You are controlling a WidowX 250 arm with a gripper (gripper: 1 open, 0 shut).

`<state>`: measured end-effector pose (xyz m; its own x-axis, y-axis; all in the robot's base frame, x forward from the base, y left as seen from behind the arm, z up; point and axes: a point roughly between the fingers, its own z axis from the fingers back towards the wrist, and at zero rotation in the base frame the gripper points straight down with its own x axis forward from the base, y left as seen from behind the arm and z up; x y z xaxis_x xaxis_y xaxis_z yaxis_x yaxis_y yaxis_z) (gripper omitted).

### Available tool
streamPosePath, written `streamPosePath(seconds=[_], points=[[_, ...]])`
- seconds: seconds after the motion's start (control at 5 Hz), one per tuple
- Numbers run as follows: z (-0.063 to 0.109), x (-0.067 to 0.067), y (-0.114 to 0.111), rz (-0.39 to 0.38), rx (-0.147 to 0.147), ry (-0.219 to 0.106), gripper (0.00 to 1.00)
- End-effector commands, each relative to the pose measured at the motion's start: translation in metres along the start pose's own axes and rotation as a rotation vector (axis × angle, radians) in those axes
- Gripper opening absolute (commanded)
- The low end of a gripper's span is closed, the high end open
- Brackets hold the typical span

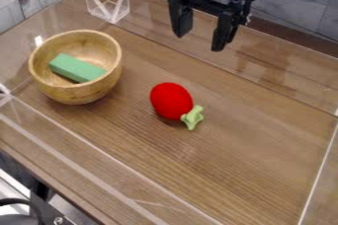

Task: Remove the green stick from the brown bowl and put it on the table

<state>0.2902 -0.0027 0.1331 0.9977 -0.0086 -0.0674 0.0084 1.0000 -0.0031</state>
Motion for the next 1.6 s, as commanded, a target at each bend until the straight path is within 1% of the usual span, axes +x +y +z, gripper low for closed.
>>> streamPosePath(seconds=[0.0,0.2,0.4,0.6,0.8,1.0,1.4], points=[[-0.009,0.002,0.014,-0.021,0.001,0.028,1.00],[-0.014,-0.011,0.053,-0.138,0.017,0.033,1.00],[-0.012,-0.024,0.083,-0.218,0.030,0.016,1.00],[-0.012,-0.031,0.110,-0.263,0.056,0.015,1.00],[-0.021,-0.039,0.132,-0.342,0.082,0.021,1.00],[-0.031,-0.046,0.148,-0.423,0.096,0.013,1.00],[-0.051,-0.045,0.177,-0.527,0.099,0.017,1.00]])
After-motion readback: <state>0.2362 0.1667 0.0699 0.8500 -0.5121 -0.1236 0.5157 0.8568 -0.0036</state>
